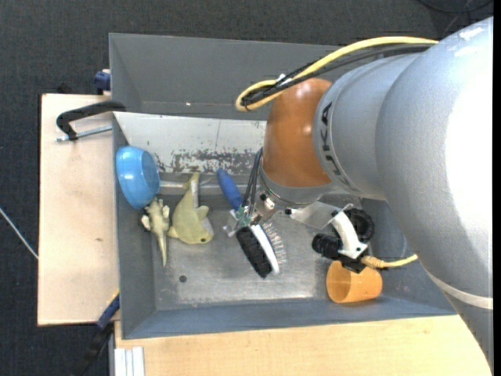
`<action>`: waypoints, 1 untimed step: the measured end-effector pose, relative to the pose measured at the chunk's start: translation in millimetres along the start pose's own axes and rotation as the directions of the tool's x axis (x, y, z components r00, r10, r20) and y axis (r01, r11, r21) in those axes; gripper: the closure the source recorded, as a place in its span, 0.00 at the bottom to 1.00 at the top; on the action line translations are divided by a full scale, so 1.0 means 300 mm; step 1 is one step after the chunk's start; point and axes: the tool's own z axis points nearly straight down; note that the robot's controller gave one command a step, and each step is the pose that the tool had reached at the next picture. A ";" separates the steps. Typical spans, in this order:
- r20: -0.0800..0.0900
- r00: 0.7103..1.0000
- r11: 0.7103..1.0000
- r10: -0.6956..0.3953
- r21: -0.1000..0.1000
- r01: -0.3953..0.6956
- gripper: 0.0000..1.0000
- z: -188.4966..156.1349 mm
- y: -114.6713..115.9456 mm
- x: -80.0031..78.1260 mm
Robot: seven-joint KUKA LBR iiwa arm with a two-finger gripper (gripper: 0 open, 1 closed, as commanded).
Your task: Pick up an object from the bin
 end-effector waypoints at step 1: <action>0.000 1.000 1.000 -0.003 0.002 0.003 1.00 -0.119 0.006 0.001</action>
Offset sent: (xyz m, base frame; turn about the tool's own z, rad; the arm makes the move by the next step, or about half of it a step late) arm 0.0000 0.0002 0.0336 0.0000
